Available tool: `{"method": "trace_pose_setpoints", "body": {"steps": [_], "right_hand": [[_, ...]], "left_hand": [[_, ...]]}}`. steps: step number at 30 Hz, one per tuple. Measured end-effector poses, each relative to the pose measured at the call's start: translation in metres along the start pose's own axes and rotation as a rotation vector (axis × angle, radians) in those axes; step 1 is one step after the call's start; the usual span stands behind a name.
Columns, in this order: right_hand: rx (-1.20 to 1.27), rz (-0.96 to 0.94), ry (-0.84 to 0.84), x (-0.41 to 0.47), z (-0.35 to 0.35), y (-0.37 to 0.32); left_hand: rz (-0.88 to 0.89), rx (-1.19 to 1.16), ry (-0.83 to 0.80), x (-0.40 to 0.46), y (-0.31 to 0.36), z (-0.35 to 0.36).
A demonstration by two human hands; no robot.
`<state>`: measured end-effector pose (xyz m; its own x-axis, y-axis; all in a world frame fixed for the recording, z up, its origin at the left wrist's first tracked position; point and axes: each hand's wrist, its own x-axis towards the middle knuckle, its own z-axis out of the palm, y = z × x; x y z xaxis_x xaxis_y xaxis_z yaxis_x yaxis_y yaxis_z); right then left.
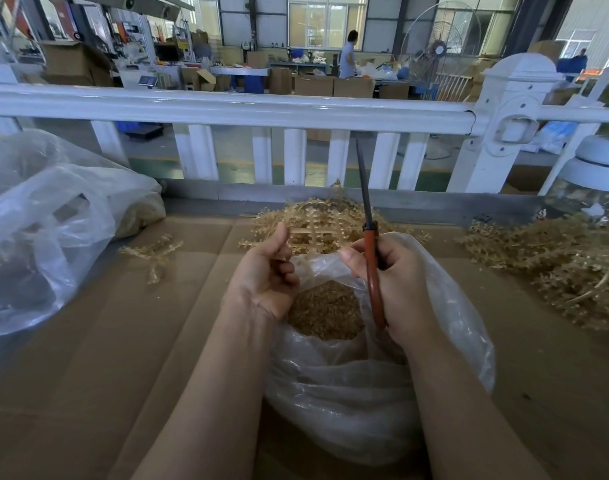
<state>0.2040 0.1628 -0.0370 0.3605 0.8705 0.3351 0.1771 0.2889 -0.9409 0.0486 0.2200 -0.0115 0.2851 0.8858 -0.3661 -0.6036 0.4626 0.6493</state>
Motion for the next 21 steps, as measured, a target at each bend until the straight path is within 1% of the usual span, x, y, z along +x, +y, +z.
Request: {"method": "trace_pose_setpoints", "body": {"steps": [3, 6, 9, 11, 14, 17, 21], "right_hand": [[0.022, -0.006, -0.034, -0.001, 0.001, -0.001], [0.054, -0.005, -0.083, -0.002, 0.003, -0.002], [0.060, -0.005, -0.120, -0.004, 0.006, -0.004], [0.069, -0.008, -0.135, -0.005, 0.009, -0.005], [0.055, -0.005, -0.149, -0.007, 0.010, -0.006], [-0.004, 0.004, -0.140, -0.007, 0.010, -0.006], [-0.013, 0.016, -0.135, -0.006, 0.012, -0.005]], "left_hand": [[0.002, 0.009, -0.002, 0.000, 0.001, -0.001], [0.016, 0.128, -0.009, -0.002, -0.001, 0.003], [0.004, 0.192, -0.023, -0.005, -0.006, 0.010], [-0.007, 0.241, -0.064, -0.005, -0.007, 0.011], [-0.010, 0.268, -0.173, -0.007, -0.008, 0.010], [-0.008, 0.295, -0.199, -0.012, -0.010, 0.012], [-0.006, 0.298, -0.305, -0.016, -0.011, 0.014]]}}
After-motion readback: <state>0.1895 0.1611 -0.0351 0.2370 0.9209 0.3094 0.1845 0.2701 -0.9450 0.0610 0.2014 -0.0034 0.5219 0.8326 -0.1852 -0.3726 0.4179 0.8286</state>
